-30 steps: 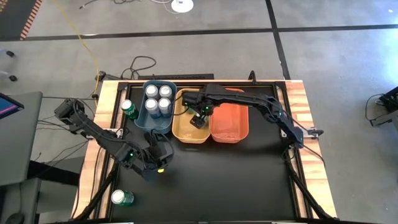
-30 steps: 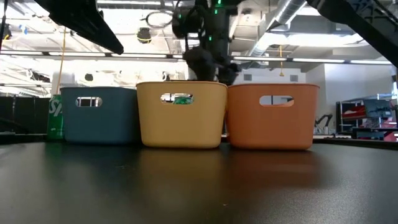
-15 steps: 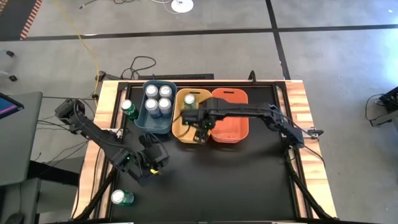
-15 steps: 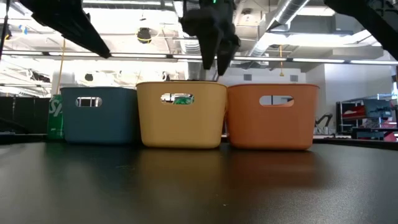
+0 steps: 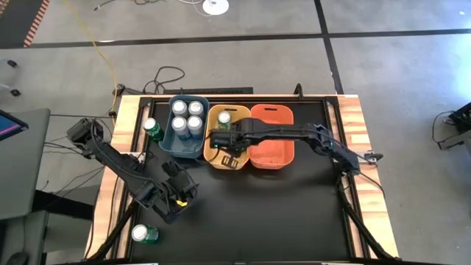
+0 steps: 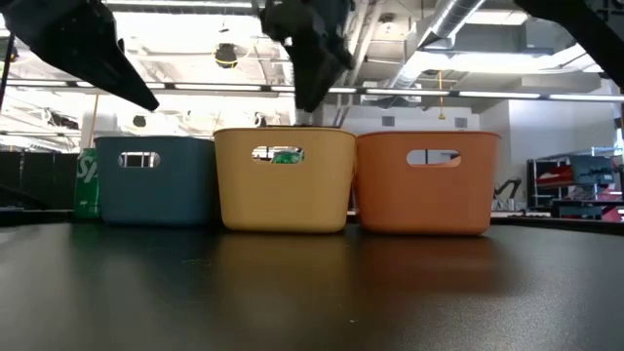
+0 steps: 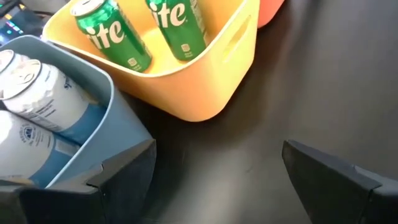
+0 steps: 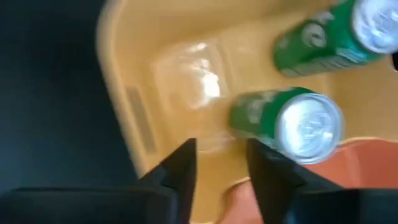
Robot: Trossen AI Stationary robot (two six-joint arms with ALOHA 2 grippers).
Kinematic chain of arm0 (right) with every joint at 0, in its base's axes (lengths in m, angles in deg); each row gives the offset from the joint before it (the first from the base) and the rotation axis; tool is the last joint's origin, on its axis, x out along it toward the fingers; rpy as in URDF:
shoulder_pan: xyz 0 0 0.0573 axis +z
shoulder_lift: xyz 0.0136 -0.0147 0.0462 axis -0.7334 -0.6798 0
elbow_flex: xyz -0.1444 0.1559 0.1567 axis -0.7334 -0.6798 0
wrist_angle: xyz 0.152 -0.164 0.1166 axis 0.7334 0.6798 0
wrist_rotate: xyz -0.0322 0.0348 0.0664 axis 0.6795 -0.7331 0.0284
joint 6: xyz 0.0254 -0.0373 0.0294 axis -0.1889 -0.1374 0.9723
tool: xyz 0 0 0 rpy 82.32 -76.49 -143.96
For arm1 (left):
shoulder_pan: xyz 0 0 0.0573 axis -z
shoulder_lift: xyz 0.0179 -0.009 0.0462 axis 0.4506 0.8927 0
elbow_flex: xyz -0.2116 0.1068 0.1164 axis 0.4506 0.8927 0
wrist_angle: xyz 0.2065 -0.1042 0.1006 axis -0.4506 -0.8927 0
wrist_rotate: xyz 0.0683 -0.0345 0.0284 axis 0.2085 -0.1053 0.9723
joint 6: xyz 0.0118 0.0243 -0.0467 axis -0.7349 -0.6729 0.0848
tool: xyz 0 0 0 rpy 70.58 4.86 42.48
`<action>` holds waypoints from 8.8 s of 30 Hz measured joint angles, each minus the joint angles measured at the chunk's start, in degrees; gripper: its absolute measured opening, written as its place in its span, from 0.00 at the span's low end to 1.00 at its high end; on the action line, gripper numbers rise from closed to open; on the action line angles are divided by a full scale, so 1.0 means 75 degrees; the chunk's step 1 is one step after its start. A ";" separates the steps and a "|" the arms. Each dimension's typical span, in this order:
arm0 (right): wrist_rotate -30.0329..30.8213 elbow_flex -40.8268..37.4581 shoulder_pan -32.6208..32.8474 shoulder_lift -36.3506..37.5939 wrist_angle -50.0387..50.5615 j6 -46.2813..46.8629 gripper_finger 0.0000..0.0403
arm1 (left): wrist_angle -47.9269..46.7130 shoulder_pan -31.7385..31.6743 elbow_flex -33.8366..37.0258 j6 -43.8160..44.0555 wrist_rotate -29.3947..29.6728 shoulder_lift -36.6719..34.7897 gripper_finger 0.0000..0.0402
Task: Sort soda cans
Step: Put the green soda can into the yellow bin
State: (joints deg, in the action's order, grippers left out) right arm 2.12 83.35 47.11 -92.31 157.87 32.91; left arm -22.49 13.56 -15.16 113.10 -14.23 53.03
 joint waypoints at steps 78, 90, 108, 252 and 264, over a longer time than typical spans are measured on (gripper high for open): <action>0.2674 -0.2263 0.1149 0.3234 -0.1291 0.0589 0.14 | -0.2760 -0.3806 -0.0010 0.0075 -0.1342 -0.4454 0.85; 0.3691 -0.2295 0.1369 0.2999 -0.0435 0.0839 0.14 | -0.2934 -0.7176 -0.0010 -0.0653 -0.2081 -0.4361 0.85; 0.4852 -0.4923 0.1289 0.3022 -0.0073 0.2368 0.14 | -0.2822 -1.0903 -0.0010 -0.2404 -0.3316 -0.3084 0.86; 0.6025 -0.9744 0.5162 0.8127 -0.0959 0.7618 0.03 | -0.5936 -0.5447 -0.8516 -0.4477 -0.5419 0.2142 0.92; 0.5916 -0.9744 0.5209 0.8125 -0.1108 0.7973 0.06 | -0.5908 -0.2034 -0.8514 -0.1240 -0.6647 0.0939 0.92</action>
State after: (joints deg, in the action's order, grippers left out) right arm 46.49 10.26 86.19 -31.37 149.56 92.71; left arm -66.80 -1.69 -79.01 103.80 -64.08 60.07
